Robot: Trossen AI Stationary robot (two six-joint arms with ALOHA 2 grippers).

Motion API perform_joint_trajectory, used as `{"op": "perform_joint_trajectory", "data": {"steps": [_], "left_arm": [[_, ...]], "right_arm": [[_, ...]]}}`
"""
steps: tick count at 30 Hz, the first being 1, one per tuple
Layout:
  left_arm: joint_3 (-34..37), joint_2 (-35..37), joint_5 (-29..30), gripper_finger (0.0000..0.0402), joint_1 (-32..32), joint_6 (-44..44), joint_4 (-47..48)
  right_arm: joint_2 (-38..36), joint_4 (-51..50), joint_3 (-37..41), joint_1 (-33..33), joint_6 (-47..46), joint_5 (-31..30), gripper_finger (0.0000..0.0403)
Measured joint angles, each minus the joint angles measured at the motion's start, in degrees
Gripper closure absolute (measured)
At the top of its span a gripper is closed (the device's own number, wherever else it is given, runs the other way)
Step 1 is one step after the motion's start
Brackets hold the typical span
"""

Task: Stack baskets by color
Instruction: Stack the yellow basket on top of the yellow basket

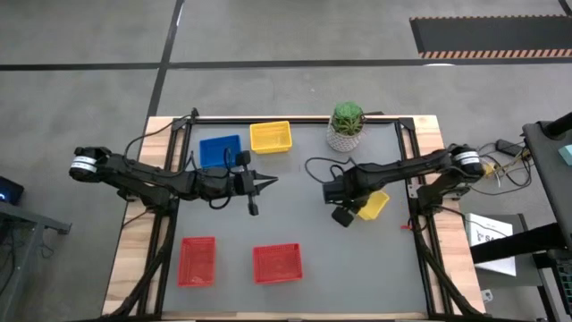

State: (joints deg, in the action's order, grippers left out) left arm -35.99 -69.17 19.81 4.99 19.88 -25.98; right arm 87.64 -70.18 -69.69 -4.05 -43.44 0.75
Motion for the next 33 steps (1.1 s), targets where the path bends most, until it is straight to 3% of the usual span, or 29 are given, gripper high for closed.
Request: {"op": "perform_joint_trajectory", "data": {"steps": [5, 11, 19, 24, 33], "left_arm": [[0.39, 0.87, -0.02, 0.0402, 0.02, -0.02, -0.26], [4.7, 5.78, 0.02, 0.0402, 0.04, -1.79, 0.02], [8.63, 14.61, 0.69, 0.0402, 0.09, -5.26, -0.01], [9.71, 18.12, 0.7, 0.0402, 0.11, -9.77, -0.34], [12.74, 24.42, 1.29, 0.0402, 0.11, -13.52, -0.31]], "right_arm": [[7.04, -6.71, -11.12, -0.07, 8.31, -4.99, 0.0391], [13.15, -7.46, -22.95, 0.08, 20.6, -10.44, 0.0391], [19.25, -1.8, -33.96, 0.78, 42.36, -30.29, 0.0391], [21.67, 8.6, -36.44, 3.21, 52.81, -30.36, 0.0391], [29.54, 12.57, -44.92, 8.71, 59.47, -30.4, 0.0391]]}}
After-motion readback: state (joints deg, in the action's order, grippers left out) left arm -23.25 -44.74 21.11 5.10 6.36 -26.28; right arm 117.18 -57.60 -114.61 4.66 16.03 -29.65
